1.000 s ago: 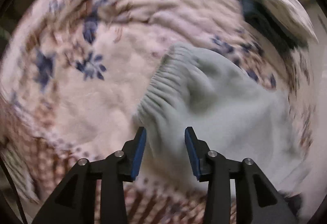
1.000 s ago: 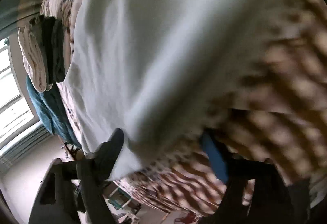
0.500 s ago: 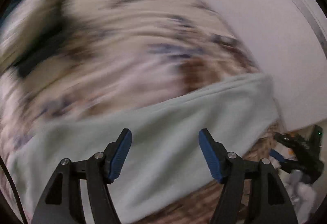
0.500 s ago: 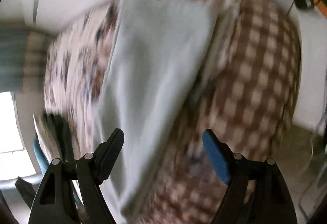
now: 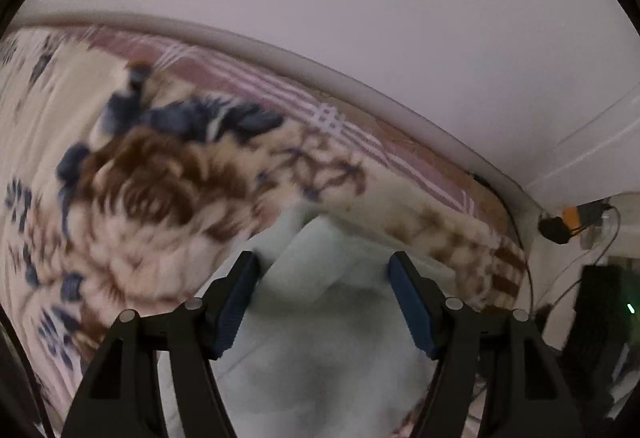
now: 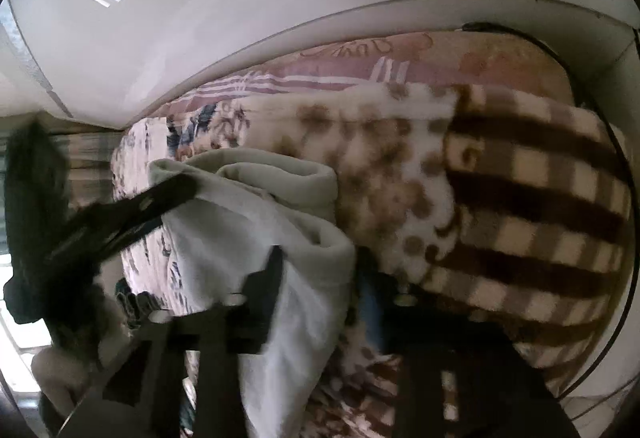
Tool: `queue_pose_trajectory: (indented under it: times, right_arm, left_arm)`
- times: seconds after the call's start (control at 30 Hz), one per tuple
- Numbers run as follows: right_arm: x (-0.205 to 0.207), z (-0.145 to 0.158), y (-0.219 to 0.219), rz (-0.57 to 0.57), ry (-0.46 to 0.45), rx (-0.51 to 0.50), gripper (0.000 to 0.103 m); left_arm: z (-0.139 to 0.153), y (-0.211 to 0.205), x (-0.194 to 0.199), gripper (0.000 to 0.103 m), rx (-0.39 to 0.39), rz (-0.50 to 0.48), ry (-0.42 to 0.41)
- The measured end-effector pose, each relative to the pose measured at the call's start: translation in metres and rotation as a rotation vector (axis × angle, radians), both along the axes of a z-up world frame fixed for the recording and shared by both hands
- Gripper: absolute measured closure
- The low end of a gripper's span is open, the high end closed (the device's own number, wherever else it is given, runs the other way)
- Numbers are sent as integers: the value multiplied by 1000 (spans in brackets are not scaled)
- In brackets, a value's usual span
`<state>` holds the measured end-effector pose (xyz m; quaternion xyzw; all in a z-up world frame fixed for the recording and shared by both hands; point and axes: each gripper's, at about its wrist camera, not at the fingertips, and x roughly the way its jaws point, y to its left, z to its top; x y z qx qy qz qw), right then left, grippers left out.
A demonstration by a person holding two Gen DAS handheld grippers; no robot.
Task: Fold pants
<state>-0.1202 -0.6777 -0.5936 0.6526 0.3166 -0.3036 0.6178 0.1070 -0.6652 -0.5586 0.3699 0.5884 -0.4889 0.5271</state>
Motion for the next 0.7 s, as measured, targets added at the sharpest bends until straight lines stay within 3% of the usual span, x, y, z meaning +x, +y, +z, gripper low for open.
queue_pose_trajectory:
  times: [0.07,0.17,0.33,0.43,0.6,0.7]
  right_arm:
    - [3,7,5,5,-5,-32,83]
    - [7,19,7,12,-27,-74,87]
    - [24,41,-1,22,-51,-112,87]
    - [29,47,-7,31,-20,-143,88]
    - [29,12,-20,25,72,-74,88]
    - [22,-3,-25,20,43,7,83]
  left_arm:
    - [0,-3,0,58,-14,-7,-40]
    - [5,4,8,67,-34,17,-67]
    - [29,8,29,68,-86,112,-52]
    - [32,2,44,68,-101,166,-51]
    - [7,-13,67,67,-45,199,-27]
    - [8,-13,68,64,-37,220,-12]
